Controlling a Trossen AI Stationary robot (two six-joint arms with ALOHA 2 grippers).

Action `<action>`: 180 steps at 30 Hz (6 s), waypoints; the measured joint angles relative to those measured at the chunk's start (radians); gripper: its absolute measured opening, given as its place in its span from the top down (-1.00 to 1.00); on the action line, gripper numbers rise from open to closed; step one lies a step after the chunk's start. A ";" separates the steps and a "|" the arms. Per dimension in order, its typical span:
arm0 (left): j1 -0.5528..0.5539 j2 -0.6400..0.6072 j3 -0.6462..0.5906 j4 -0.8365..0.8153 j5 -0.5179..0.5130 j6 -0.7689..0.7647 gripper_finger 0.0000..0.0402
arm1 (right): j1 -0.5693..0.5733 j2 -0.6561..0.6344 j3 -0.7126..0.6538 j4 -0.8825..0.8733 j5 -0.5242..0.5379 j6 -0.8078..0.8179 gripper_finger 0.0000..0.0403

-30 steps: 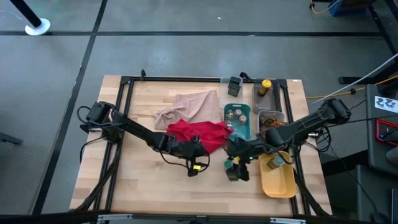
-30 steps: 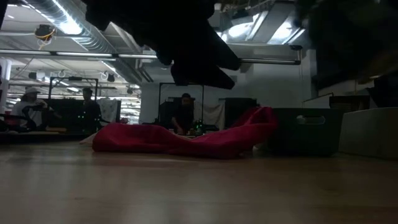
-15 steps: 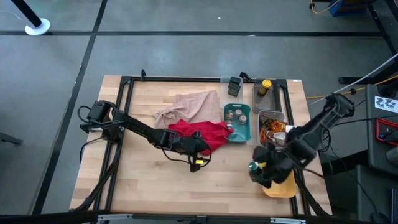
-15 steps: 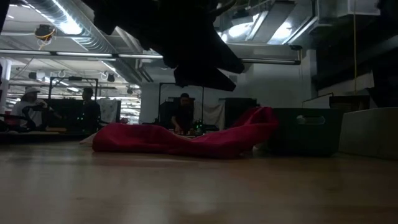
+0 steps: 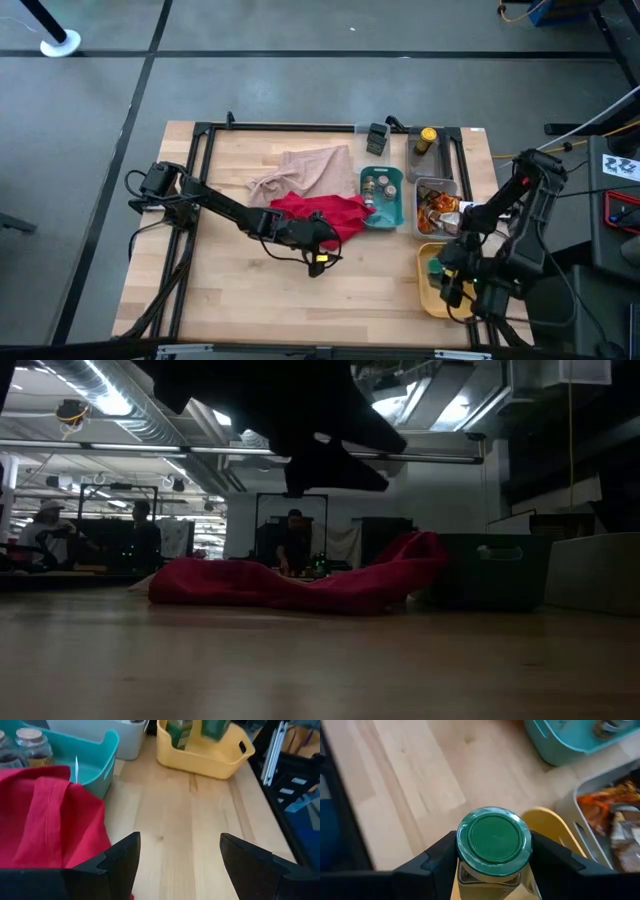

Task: Sort spices by type
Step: Put the dark green seasoning bottle into the light yellow bin, then return to Home Position

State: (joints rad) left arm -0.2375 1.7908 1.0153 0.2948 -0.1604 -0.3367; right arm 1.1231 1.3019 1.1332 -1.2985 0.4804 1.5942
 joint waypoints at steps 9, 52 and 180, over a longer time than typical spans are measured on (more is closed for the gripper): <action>0.000 0.000 0.000 0.051 0.000 0.000 -0.27 | 0.085 0.117 0.000 -0.056 0.028 0.108 -0.05; 0.000 0.000 0.000 0.061 0.000 0.003 -0.27 | 0.087 0.371 -0.047 -0.090 0.023 0.214 -0.40; 0.202 -1.784 -1.005 -0.211 -0.236 0.318 -0.27 | -1.399 -1.173 -1.033 1.218 -0.946 -1.370 -0.44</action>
State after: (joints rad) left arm -0.0353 0.0067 0.0101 0.0841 -0.3962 -0.0191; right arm -0.2760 0.1287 0.1005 -0.0810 -0.4653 0.2238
